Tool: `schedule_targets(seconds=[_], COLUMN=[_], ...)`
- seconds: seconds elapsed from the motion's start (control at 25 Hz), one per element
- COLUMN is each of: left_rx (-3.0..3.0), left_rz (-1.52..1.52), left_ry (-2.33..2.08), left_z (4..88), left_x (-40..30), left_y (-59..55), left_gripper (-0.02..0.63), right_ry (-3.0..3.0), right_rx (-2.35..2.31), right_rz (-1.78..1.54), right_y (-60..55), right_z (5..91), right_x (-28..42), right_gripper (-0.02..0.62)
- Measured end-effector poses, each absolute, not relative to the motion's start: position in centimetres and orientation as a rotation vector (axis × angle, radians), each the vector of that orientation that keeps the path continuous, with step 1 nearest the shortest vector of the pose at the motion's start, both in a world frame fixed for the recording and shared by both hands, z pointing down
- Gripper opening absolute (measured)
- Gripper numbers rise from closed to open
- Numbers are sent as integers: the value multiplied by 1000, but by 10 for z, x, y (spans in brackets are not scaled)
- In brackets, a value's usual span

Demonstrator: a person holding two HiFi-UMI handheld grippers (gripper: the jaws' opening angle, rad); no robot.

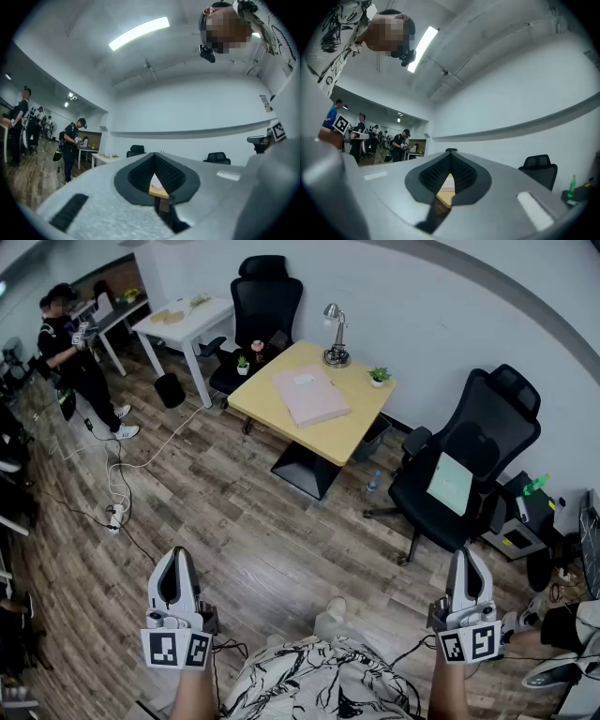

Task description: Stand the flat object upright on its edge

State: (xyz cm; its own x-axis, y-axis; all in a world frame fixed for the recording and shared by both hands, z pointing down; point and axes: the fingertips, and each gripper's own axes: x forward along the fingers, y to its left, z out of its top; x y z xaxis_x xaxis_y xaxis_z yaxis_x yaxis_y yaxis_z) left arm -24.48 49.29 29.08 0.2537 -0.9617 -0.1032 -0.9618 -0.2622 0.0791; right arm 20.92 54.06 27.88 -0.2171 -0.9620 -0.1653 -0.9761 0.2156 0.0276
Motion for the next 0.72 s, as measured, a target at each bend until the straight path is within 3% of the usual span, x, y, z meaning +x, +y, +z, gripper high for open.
schedule_targets(seconds=[0.72], left_rx=[-2512], left_rz=[134], left_ry=[1828], left_z=[297], left_x=[-227], left_y=[487], left_gripper=[-2], right_ry=[2315], right_rx=[-1775], right_rz=[167], right_y=[537], right_z=[270], right_x=[203], right_gripper=[-8])
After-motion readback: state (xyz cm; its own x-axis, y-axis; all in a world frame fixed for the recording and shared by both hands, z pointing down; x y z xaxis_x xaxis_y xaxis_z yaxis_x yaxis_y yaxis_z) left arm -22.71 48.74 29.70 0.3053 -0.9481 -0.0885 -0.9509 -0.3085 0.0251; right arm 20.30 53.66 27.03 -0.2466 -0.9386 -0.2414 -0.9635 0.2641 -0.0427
